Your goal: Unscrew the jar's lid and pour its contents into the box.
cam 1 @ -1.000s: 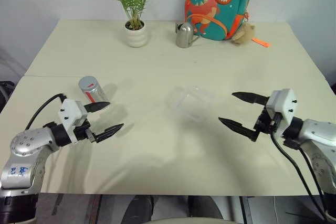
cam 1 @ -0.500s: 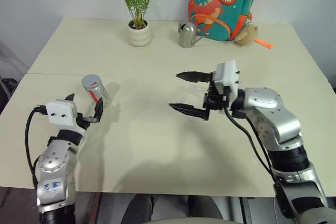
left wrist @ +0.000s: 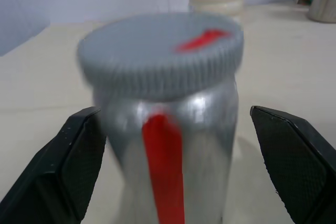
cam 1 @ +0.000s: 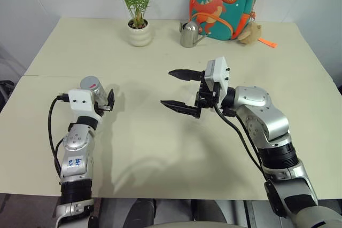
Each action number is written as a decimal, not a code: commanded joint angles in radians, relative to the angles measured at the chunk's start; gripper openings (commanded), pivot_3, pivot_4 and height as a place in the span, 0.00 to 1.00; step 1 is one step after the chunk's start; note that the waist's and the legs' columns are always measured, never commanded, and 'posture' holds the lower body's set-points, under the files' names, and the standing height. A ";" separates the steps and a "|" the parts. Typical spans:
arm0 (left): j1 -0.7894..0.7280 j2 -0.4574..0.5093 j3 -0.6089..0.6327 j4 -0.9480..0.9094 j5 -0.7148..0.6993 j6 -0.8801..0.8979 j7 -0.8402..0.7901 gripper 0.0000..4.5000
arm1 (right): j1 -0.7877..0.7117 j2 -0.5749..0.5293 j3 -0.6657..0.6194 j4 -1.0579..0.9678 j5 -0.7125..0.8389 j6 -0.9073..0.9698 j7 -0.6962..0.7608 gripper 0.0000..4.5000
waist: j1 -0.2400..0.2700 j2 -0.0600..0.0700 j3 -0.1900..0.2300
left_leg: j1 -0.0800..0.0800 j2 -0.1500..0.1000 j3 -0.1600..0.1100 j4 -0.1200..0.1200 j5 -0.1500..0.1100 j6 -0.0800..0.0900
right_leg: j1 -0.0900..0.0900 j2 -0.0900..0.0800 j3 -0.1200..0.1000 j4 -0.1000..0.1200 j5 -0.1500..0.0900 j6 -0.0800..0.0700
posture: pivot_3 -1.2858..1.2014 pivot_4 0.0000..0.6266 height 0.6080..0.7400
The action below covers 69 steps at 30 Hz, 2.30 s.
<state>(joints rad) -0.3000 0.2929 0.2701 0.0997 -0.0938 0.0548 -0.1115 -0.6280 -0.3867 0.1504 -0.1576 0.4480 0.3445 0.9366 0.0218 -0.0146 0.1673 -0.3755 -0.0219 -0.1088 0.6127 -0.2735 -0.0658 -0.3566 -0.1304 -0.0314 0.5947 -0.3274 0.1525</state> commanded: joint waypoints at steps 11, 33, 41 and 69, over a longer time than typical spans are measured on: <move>-0.042 0.014 -0.023 -0.022 -0.047 -0.026 -0.057 0.43 | 0.057 0.009 -0.061 -0.125 0.016 0.040 -0.130 1.00 | -0.002 0.000 0.000 | 0.000 0.000 0.003 0.000 0.000 0.000 | -0.001 0.000 0.001 0.000 0.001 0.000 | 0.52 0.24 1.00; -0.262 0.137 -0.246 -0.130 -0.333 0.329 -0.668 0.43 | -0.234 0.162 0.041 -0.037 -0.016 0.438 -0.388 1.00 | -0.047 -0.002 0.001 | 0.000 0.001 0.007 -0.002 0.000 0.001 | -0.008 0.000 0.003 0.005 0.005 -0.001 | 0.52 0.24 1.00; -0.248 0.136 -0.237 -0.130 -0.329 0.328 -0.669 0.43 | -0.231 0.185 0.012 -0.059 0.005 0.431 -0.380 1.00 | -0.048 -0.002 0.001 | 0.000 0.001 0.009 -0.001 0.000 0.001 | -0.010 0.000 0.007 0.008 0.005 0.000 | 0.52 0.24 1.00; -0.420 0.224 -0.267 -0.065 -0.504 0.361 -1.163 0.43 | -0.352 -0.095 0.061 0.038 0.147 0.318 0.306 0.56 | -0.050 -0.003 0.001 | 0.000 0.001 0.013 0.000 -0.002 0.004 | -0.011 0.000 0.009 0.007 0.005 0.000 | 0.52 0.24 1.00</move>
<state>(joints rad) -0.6915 0.5094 -0.0438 0.0184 -0.5554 0.4232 -1.2617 -0.9789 -0.4641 0.1807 -0.1077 0.6015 0.6765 1.1806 -0.0280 -0.0177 0.1682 -0.3759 -0.0207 -0.0960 0.6129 -0.2751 -0.0613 -0.3681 -0.1302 -0.0226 0.6012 -0.3219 0.1529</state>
